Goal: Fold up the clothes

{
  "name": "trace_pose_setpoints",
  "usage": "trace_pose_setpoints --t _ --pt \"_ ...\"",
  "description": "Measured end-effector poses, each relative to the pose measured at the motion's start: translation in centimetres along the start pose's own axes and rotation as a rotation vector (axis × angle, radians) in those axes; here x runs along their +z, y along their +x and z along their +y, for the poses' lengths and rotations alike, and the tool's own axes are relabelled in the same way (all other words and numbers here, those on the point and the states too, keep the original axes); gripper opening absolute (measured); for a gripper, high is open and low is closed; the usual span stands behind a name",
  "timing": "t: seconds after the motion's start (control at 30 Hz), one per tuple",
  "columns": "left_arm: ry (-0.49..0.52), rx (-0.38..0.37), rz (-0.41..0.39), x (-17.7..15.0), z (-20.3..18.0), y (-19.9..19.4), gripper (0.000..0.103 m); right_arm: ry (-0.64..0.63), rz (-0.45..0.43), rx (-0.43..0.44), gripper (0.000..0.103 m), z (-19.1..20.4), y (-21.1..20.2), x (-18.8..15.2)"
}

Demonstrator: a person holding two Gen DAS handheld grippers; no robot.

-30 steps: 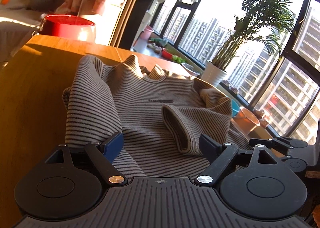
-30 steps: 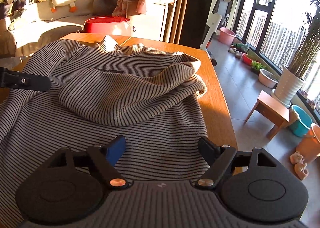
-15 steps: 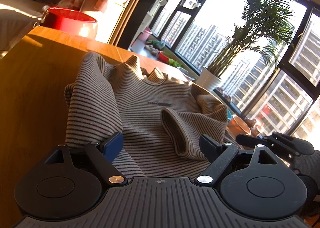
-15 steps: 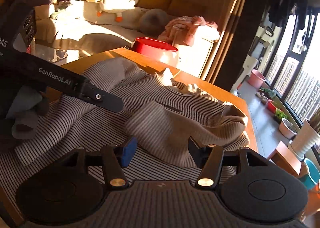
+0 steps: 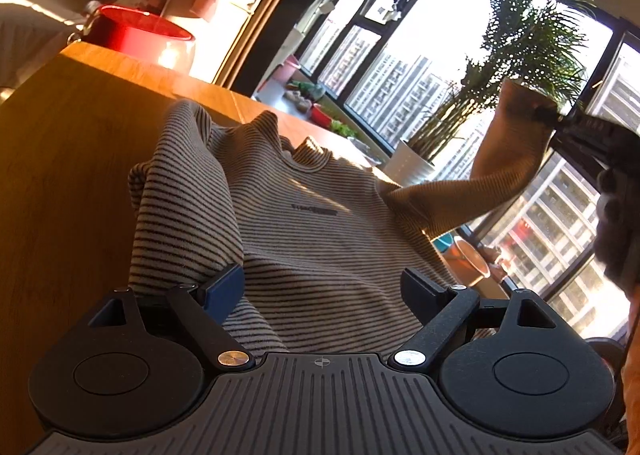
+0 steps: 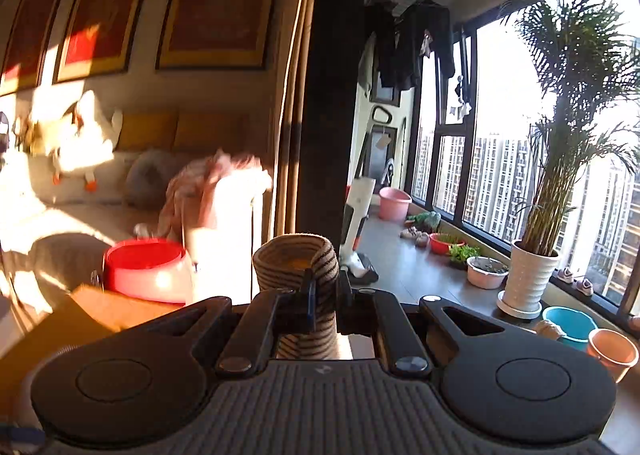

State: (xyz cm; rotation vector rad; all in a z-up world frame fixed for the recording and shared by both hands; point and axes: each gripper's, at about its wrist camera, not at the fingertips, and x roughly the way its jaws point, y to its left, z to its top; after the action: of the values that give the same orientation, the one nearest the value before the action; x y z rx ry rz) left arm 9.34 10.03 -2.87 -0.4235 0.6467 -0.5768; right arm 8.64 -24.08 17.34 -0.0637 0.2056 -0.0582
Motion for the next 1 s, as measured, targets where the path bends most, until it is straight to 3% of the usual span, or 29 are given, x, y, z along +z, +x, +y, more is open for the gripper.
trace_pose_setpoints --t 0.07,0.17,0.33,0.53,0.6,0.67,0.73,0.83,1.0 --pt "-0.002 -0.002 0.0 0.0 0.0 0.0 0.09 -0.018 -0.042 0.035 0.008 0.6 0.0 2.0" --pt "-0.005 -0.004 -0.001 0.1 0.1 0.1 0.09 -0.008 -0.033 0.155 0.008 3.3 0.8 2.7" --pt "-0.012 -0.01 -0.002 0.1 0.3 0.1 0.09 -0.044 0.059 0.325 0.008 9.6 4.1 0.2" --pt "-0.017 -0.017 -0.003 0.1 0.4 0.1 0.09 -0.069 0.179 0.416 0.009 14.4 6.7 -4.0" --pt "-0.018 -0.018 -0.002 0.1 0.4 0.1 0.09 -0.046 0.225 0.459 0.017 15.2 7.1 -5.2" --pt "-0.019 -0.019 -0.002 0.1 0.4 0.1 0.09 0.015 0.233 0.509 0.042 15.0 6.9 -6.0" --pt "-0.017 -0.021 0.0 0.1 0.3 0.2 0.091 0.037 0.209 0.525 0.048 14.2 6.5 -6.3" --pt "-0.011 -0.021 0.003 0.2 0.2 0.2 0.093 0.055 0.219 0.488 0.048 12.9 6.6 -7.3" --pt "-0.005 -0.015 0.005 0.3 0.1 0.4 0.093 0.104 0.351 0.341 0.048 9.9 8.8 -11.8"
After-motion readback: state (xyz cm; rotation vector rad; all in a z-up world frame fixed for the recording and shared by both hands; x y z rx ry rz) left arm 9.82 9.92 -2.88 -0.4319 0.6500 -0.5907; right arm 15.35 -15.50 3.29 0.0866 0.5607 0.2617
